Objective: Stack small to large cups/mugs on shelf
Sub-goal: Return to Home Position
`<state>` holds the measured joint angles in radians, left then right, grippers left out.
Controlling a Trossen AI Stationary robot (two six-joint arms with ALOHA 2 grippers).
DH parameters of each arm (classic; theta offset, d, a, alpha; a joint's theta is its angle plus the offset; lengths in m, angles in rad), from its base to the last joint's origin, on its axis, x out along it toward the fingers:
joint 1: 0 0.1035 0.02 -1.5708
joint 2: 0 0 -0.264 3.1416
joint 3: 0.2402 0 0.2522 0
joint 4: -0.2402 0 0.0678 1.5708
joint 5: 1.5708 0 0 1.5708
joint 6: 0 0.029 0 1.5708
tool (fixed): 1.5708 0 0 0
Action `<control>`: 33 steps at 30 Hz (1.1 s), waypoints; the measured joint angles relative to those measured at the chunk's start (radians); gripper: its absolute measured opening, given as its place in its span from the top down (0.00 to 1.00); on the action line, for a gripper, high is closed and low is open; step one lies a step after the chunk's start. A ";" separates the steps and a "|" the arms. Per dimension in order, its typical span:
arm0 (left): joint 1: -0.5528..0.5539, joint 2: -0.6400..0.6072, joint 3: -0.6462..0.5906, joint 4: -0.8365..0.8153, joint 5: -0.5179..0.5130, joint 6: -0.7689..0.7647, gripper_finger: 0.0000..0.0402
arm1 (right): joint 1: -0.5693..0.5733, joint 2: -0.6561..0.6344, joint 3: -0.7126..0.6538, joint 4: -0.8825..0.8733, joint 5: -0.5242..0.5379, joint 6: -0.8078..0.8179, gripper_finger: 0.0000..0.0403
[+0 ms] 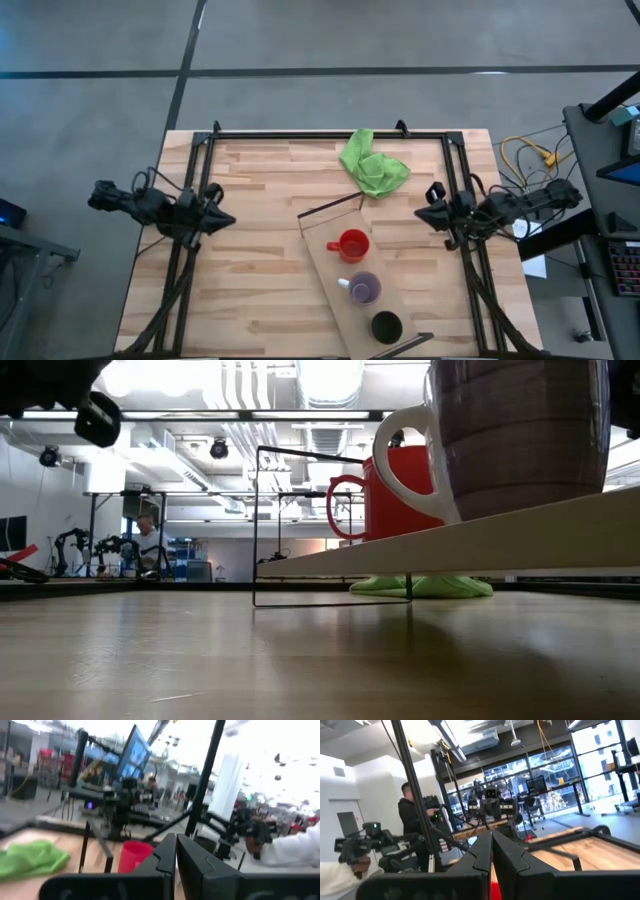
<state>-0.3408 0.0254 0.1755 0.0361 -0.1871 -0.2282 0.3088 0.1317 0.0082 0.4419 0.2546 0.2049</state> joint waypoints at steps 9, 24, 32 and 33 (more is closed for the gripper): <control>0.000 0.000 -0.122 0.157 -0.021 0.001 1.00 | 0.000 -0.032 0.001 -0.005 0.008 -0.069 0.98; 0.001 0.003 -0.168 0.203 -0.053 -0.001 1.00 | -0.002 -0.032 0.001 -0.050 0.009 -0.114 0.98; 0.001 0.013 -0.169 0.201 -0.056 0.003 1.00 | -0.002 -0.032 0.002 -0.172 0.009 -0.133 0.98; 0.001 0.014 -0.169 0.202 -0.056 0.003 1.00 | -0.002 -0.033 0.002 -0.177 0.008 -0.132 0.98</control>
<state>-0.3401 0.0398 0.0067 0.2377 -0.2432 -0.2254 0.3073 0.0986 0.0105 0.2649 0.2630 0.0727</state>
